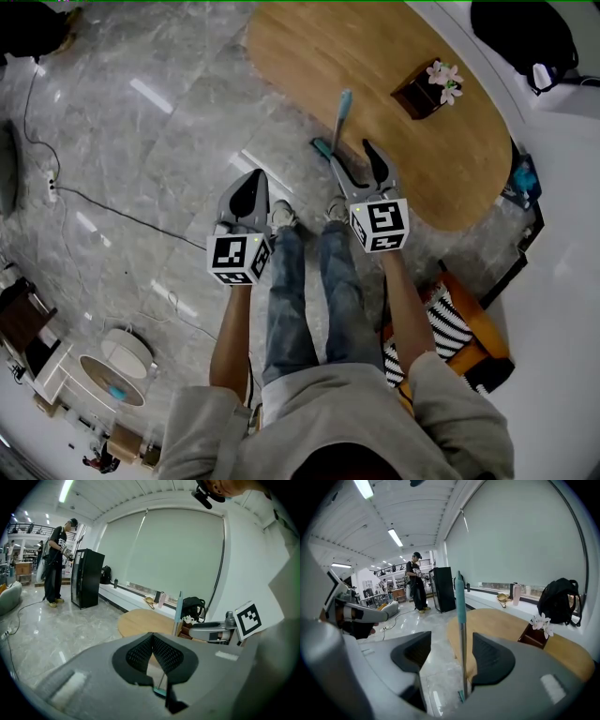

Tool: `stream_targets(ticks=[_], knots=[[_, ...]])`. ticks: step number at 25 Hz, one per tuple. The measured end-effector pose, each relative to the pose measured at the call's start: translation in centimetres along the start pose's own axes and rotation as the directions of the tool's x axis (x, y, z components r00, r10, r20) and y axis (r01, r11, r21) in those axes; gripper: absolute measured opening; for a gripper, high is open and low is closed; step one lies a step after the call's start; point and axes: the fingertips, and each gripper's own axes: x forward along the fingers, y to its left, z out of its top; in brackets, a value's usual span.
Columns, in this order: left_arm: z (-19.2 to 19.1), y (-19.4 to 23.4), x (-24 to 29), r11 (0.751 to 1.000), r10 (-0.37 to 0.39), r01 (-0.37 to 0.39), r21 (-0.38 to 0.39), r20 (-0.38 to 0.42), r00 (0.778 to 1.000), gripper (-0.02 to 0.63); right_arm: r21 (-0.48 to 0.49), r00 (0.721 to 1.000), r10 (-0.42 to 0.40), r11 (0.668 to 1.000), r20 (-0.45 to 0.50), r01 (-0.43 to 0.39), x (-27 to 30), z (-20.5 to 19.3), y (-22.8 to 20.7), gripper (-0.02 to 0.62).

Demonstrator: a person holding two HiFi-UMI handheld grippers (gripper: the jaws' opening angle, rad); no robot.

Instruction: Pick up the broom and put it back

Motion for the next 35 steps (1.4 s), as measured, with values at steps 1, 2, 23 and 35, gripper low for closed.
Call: stream_targets(ticks=[1, 2, 23, 35], knots=[[0.0, 0.0, 0.0, 1.0, 0.0, 0.0, -0.001, 0.001, 1.0, 0.002, -0.004, 1.0, -0.001, 1.0, 0.003, 0.001, 0.6, 0.1, -0.2, 0.27], [0.0, 0.0, 0.0, 1.0, 0.0, 0.0, -0.002, 0.002, 1.0, 0.002, -0.009, 1.0, -0.004, 1.0, 0.004, 0.004, 1.1, 0.2, -0.5, 0.272], [-0.1, -0.1, -1.7, 1.0, 0.001, -0.001, 0.0, -0.017, 1.0, 0.002, -0.041, 0.989, -0.055, 0.998, -0.141, 0.05, 8.0, -4.0, -3.1, 0.129], [0.1, 0.1, -2.2, 1.0, 0.01, -0.01, 0.001, -0.016, 1.0, 0.002, -0.071, 0.984, -0.025, 0.997, -0.176, 0.013, 8.2, -4.9, -2.0, 0.074]])
